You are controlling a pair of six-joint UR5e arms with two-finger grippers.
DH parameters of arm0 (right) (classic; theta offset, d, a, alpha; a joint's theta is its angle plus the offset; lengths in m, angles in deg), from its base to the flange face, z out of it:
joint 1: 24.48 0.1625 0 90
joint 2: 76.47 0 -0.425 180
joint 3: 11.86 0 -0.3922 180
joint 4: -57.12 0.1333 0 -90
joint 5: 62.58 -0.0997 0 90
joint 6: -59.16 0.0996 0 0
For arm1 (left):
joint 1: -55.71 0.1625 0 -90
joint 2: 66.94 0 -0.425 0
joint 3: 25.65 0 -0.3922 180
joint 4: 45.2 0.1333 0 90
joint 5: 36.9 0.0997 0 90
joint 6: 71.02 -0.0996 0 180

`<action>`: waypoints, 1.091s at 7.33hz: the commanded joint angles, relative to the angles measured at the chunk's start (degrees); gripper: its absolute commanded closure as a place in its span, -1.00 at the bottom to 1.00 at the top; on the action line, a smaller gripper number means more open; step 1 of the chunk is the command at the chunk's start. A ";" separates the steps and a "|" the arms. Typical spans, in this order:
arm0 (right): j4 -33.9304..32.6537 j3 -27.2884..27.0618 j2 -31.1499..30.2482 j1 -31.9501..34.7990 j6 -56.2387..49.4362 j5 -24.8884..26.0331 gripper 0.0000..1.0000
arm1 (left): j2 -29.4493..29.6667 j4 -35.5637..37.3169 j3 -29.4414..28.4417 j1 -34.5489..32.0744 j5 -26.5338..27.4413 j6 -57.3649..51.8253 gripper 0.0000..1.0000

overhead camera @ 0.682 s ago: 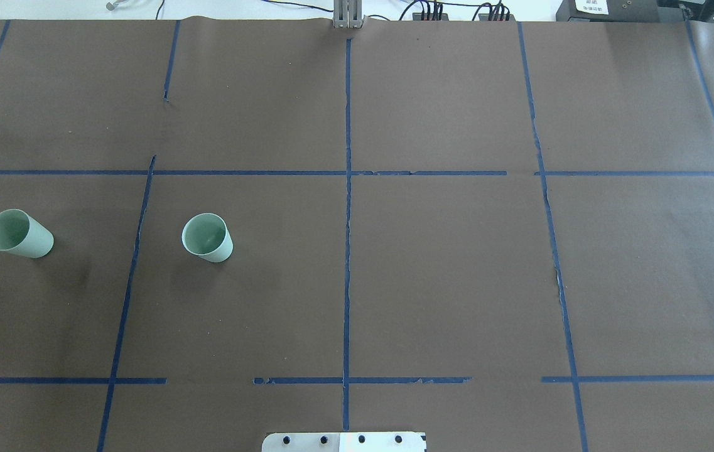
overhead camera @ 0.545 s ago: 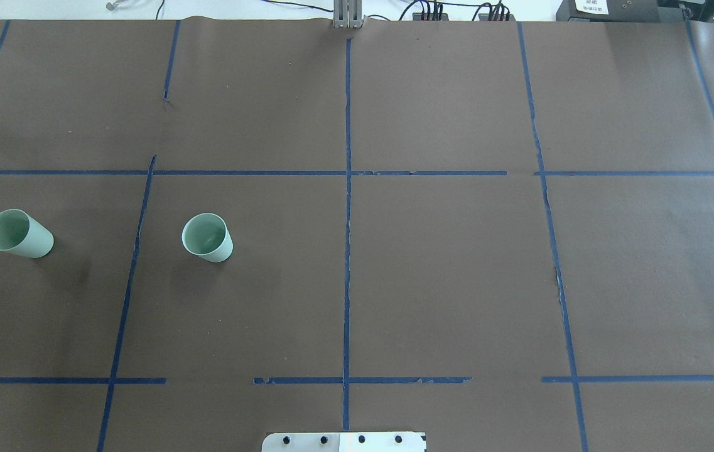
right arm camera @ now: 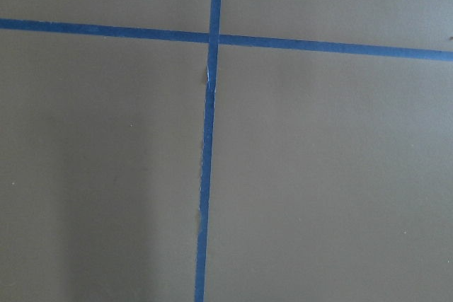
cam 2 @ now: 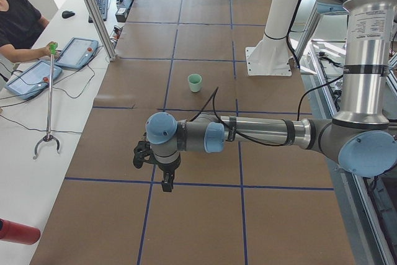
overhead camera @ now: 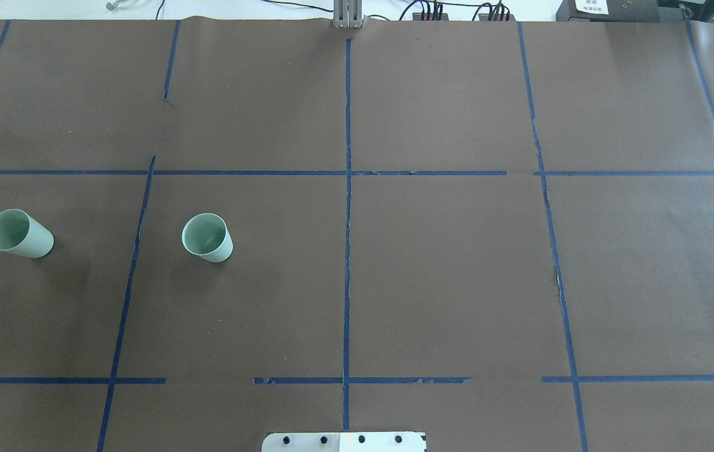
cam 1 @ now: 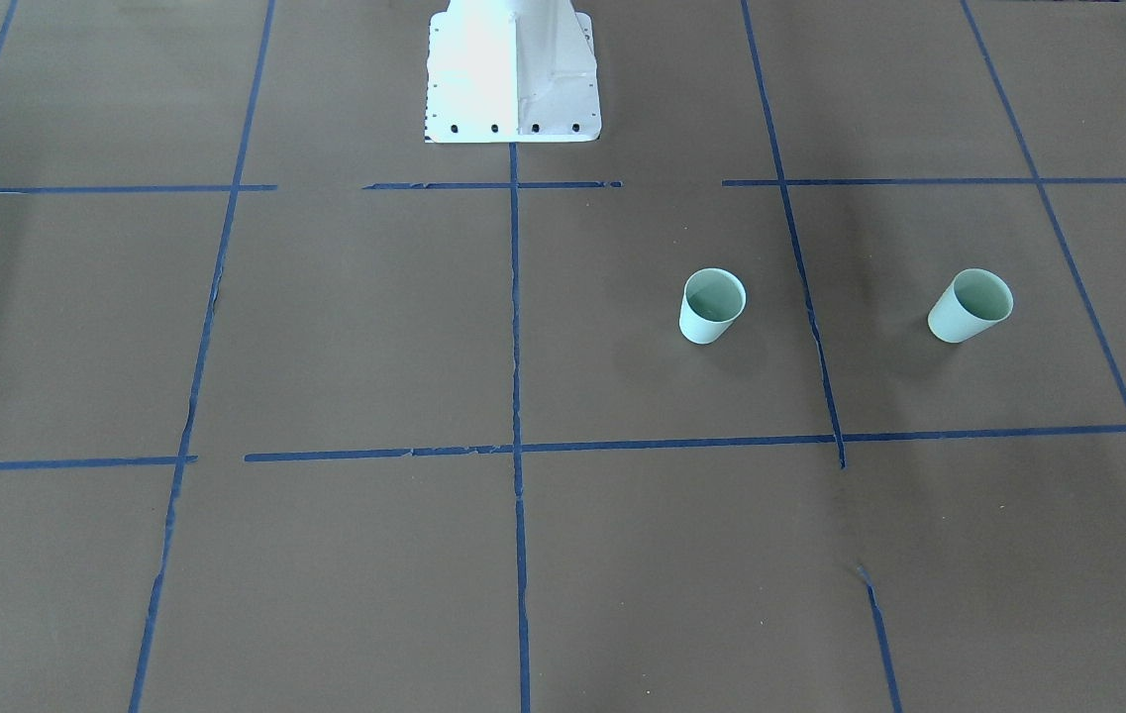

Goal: Stack cups

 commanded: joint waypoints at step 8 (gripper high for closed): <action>0.05 0.02 0.00 0.00 0.00 0.00 -1.00 | -5.76 -15.75 10.47 18.46 1.69 39.24 -1.00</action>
